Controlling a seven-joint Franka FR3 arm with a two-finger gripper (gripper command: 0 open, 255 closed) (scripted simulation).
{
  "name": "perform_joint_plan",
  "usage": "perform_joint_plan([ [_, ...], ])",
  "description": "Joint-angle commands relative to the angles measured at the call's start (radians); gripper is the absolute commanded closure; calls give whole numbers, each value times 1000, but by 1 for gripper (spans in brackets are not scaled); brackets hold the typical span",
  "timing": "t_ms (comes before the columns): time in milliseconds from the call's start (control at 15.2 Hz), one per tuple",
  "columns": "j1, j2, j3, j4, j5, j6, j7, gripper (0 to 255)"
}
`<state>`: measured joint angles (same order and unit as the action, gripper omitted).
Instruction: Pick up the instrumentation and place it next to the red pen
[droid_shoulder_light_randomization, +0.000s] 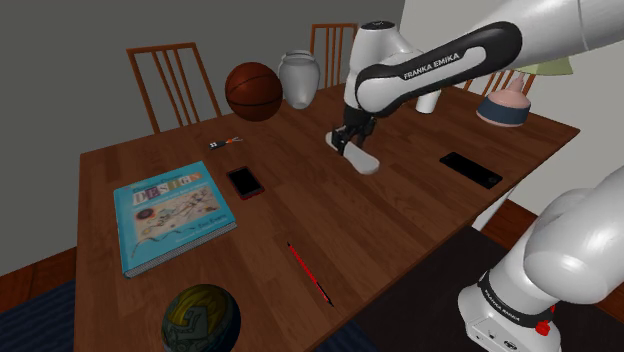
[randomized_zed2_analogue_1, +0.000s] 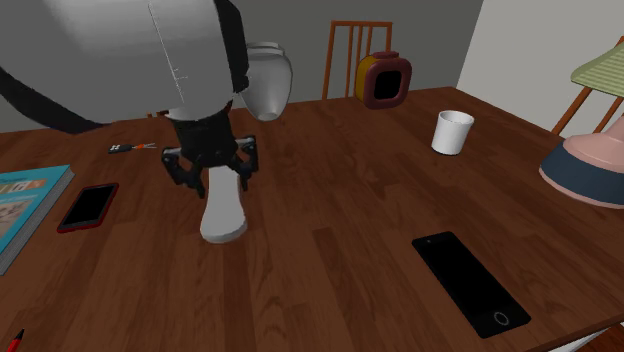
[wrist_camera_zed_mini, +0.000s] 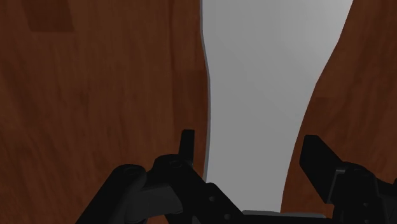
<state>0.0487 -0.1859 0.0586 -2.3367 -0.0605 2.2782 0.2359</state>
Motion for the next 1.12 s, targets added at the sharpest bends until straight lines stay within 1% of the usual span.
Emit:
perform_joint_plan([
  [0,17,-53,22,-55,4,1,37,255],
  [462,92,-203,123,-188,43,-23,181,255],
  [858,171,-304,223,-256,100,-59,312,255],
  [924,180,-312,234,-261,107,-63,327,255],
  [1056,179,-298,239,-279,105,-32,331,255],
])
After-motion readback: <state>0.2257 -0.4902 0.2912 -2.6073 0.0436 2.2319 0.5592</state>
